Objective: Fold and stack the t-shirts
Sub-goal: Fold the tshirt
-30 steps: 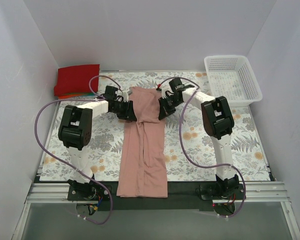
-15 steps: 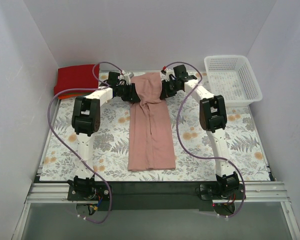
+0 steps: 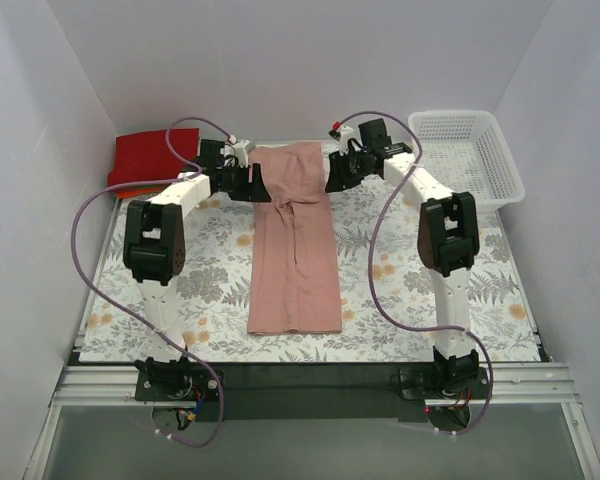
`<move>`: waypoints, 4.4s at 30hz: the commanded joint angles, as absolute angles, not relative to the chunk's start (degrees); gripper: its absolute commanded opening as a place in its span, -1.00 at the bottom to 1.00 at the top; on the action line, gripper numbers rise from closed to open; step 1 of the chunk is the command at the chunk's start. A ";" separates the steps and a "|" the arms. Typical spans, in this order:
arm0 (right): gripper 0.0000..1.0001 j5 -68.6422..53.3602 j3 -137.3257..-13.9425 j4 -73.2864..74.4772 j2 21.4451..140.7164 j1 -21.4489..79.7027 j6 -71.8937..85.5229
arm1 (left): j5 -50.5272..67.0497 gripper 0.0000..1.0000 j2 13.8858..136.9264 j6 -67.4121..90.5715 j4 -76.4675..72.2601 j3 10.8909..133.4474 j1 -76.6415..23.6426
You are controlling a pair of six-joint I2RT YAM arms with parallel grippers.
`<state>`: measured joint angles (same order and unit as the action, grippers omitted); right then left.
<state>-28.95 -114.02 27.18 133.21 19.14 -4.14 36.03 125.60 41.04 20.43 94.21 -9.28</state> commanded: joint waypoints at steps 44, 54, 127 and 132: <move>-0.20 -7.30 -42.54 21.36 84.72 63.19 -31.64 | 35.60 0.17 54.57 -19.33 21.97 20.39 -33.31; -0.35 -7.29 -40.52 20.83 85.61 64.16 -31.29 | 32.70 -0.02 52.56 -21.44 23.37 18.11 -37.35; -0.97 -14.94 -91.66 30.76 112.48 32.52 -52.29 | 41.05 -1.00 98.95 -13.80 5.90 63.72 -12.04; -0.77 -12.75 -97.28 30.32 117.41 32.26 -50.55 | 37.71 -0.75 103.00 -12.75 3.52 65.83 -11.95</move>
